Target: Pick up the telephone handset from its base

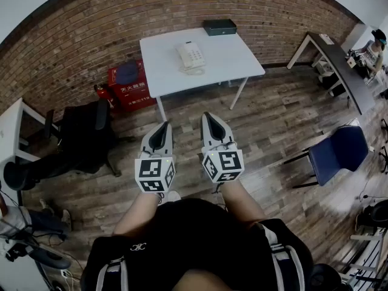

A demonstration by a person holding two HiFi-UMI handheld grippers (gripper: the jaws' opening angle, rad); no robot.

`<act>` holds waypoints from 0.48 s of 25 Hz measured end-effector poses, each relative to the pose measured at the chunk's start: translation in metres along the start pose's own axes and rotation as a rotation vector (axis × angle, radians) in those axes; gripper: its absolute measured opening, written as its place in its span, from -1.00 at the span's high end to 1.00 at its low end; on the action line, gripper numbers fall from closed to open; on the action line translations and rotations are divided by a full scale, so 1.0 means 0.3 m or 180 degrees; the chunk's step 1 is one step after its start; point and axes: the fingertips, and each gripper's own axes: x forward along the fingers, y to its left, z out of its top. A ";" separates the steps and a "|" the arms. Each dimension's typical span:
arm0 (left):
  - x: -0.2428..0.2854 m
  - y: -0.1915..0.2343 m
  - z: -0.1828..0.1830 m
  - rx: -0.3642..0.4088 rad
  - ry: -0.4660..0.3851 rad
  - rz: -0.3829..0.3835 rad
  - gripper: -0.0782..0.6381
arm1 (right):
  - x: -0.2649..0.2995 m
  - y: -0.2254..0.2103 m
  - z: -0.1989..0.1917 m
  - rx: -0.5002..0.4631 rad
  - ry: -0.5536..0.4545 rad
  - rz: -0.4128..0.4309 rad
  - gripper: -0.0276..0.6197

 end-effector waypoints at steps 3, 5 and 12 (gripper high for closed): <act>0.001 0.010 0.007 0.0005 -0.0003 -0.0004 0.78 | 0.009 0.015 0.002 0.0016 -0.0004 0.0028 0.92; 0.009 0.014 0.012 0.0009 -0.0008 -0.0007 0.78 | 0.016 0.020 0.006 0.0047 -0.0029 0.0051 0.92; 0.046 0.056 0.030 0.0019 -0.0027 -0.0083 0.78 | 0.073 0.048 0.024 0.0052 -0.0092 0.0067 0.92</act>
